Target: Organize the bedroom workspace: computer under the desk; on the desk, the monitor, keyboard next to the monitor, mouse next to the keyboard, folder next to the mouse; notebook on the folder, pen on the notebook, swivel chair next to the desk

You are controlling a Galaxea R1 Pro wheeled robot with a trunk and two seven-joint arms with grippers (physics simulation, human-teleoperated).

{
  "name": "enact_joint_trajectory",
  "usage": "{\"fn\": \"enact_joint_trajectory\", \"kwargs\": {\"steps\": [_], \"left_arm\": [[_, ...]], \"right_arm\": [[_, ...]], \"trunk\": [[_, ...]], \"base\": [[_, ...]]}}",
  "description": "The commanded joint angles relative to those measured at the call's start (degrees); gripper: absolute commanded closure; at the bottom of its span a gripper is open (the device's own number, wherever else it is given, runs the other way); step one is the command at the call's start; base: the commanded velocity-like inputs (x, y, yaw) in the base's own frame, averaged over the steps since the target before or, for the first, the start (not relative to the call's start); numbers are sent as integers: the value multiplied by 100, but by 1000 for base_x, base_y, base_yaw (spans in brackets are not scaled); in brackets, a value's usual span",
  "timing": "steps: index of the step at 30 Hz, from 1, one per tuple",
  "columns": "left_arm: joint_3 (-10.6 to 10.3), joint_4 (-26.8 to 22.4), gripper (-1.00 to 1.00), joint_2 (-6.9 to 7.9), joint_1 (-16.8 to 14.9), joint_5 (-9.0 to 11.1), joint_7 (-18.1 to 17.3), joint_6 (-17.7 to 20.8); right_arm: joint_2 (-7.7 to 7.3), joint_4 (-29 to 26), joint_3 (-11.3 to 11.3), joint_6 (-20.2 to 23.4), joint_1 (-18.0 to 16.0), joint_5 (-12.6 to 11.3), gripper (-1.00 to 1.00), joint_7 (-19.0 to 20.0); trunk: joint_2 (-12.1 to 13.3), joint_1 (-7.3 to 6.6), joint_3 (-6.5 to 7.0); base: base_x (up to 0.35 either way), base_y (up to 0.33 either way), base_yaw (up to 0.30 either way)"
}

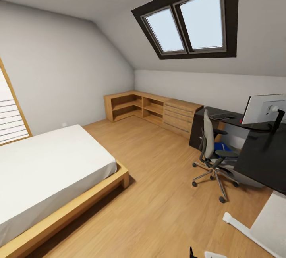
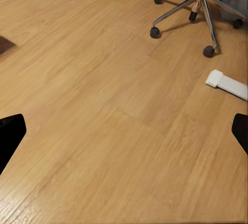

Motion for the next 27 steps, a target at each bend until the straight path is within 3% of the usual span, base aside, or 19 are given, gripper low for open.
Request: {"fn": "enact_joint_trajectory", "kwargs": {"steps": [1,15,27], "left_arm": [[-8,-1,-100,-1,-2,23,4,-15],[-15,7,-100,-3,-2,23,4,-13],[0,142,-100,1,-2,23,4,-16]], "right_arm": [[3,5,-14,-28,-6,-26,-100,13],[-1,5,-14,-53,-6,-26,-100,13],[-5,21,-7,-45,-6,-1,-100,22]], "trunk": [[-8,3,-10],[-8,3,17],[-8,3,6]], "base": [[195,176,-287],[268,186,-291],[15,8,-267]]}}
